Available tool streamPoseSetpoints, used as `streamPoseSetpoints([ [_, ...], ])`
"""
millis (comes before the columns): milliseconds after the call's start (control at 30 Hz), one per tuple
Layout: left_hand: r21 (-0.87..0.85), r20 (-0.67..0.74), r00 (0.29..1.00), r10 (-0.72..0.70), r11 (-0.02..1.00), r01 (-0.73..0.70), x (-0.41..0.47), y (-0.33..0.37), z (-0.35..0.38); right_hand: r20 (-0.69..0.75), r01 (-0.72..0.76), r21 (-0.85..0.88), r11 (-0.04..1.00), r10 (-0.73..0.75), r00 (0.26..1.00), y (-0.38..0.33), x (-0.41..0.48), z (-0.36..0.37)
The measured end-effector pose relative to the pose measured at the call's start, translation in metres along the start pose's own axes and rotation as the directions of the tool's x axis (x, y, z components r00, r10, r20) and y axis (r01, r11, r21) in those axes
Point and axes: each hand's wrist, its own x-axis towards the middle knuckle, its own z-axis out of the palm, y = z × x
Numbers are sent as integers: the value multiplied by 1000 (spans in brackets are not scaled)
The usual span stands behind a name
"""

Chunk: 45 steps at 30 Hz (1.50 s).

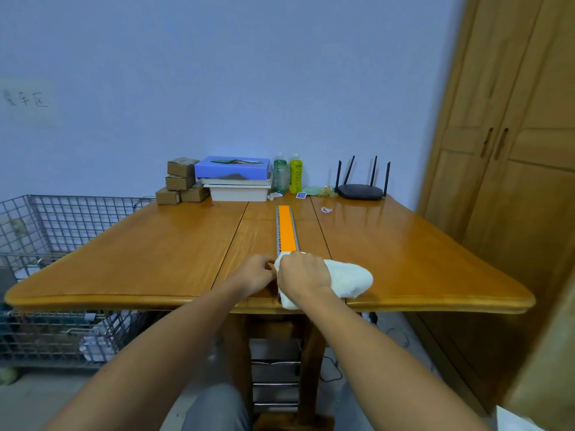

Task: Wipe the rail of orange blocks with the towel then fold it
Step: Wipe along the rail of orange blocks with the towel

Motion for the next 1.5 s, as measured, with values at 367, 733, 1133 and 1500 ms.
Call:
streamPoseSetpoints([
  [367, -98, -25, 999, -43, 994, 41, -2, 0, 1, 27, -30, -93, 995, 32, 999, 29, -14, -3],
  [733, -3, 10, 999, -35, 999, 35, -9, 6, 3, -103, -149, -78, 986, 141, 985, 58, -3, -31],
  [1133, -45, 1, 995, -99, 994, 99, 32, 4, -8, -379, -264, -54, 963, 225, 898, 129, 82, -33],
  [1500, -115, -38, 995, -91, 990, 86, 77, -21, -6, 475, -387, 76, 919, 308, 825, 126, 81, 87],
])
